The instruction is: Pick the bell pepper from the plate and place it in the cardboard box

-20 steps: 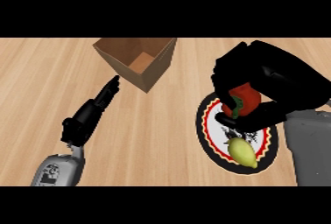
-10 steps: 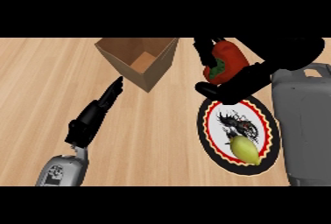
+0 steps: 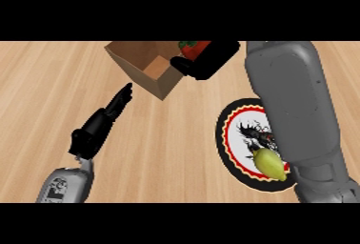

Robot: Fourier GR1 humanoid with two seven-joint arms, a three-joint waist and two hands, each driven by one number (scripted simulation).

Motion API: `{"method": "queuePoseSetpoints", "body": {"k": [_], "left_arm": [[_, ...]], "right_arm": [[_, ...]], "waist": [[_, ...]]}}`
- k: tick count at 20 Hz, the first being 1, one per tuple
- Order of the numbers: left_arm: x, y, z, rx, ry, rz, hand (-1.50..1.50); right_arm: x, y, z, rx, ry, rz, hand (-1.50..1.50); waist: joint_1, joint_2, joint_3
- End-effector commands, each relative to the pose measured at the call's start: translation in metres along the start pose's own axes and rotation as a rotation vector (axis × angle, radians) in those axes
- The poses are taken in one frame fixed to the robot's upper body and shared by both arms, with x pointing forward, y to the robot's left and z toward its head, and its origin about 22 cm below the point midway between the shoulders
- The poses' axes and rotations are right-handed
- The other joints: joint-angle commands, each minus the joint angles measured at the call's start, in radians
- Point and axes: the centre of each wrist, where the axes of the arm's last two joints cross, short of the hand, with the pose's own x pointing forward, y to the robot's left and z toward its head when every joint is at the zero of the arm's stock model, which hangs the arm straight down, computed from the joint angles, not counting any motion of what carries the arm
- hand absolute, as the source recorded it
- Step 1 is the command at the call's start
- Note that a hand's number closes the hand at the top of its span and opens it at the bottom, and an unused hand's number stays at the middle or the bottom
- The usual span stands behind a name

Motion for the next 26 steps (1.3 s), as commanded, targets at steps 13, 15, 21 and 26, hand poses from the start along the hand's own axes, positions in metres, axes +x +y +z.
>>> {"method": "queuePoseSetpoints", "body": {"k": [13,15,21,26], "left_arm": [[0.009,-0.014,-0.011,-0.01,-0.026,0.0,0.0],[0.009,-0.017,-0.011,-0.023,-0.026,-0.004,0.0],[0.016,-0.017,-0.013,-0.071,-0.05,-0.018,0.0],[0.021,-0.015,-0.021,-0.06,-0.056,-0.012,0.0]], "right_arm": [[-0.029,0.078,-0.064,0.019,0.082,0.19,1.5],[-0.046,0.088,-0.058,0.049,0.097,0.166,1.5],[-0.076,0.113,-0.041,0.115,0.313,-0.008,-1.5],[-0.083,0.117,-0.039,0.145,0.274,-0.074,-1.5]], "waist": [[0.027,0.008,0.0],[0.029,0.01,0.0],[0.071,0.016,-0.001],[0.065,0.019,0.0]]}}
